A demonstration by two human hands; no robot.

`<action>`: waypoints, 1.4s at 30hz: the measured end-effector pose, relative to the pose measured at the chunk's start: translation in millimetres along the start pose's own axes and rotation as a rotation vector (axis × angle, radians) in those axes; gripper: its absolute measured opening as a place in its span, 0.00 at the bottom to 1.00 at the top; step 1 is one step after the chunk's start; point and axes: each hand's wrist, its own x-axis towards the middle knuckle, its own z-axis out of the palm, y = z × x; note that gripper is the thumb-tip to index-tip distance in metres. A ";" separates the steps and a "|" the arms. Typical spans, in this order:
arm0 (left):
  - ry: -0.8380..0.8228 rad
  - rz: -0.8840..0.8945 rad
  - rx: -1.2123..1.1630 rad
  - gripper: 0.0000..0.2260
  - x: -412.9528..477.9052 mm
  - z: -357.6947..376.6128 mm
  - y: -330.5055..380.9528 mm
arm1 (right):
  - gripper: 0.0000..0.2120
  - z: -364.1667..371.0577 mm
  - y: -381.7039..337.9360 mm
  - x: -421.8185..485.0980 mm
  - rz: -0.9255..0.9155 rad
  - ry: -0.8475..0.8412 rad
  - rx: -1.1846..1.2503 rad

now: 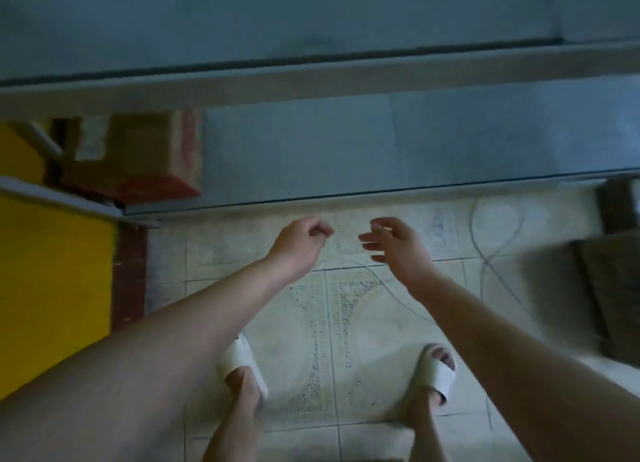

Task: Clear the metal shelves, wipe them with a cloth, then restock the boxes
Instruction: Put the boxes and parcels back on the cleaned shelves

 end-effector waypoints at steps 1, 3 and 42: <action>-0.038 0.028 0.044 0.09 1.8 33.1 26.4 | 0.10 -41.5 13.7 -9.4 -0.016 0.048 0.048; -0.081 0.040 0.103 0.09 3.5 91.3 64.3 | 0.10 -108.4 43.6 -26.6 -0.024 0.132 0.126; -0.400 0.119 0.725 0.24 100.9 735.2 413.2 | 0.22 -744.5 376.5 -13.9 0.659 0.531 0.454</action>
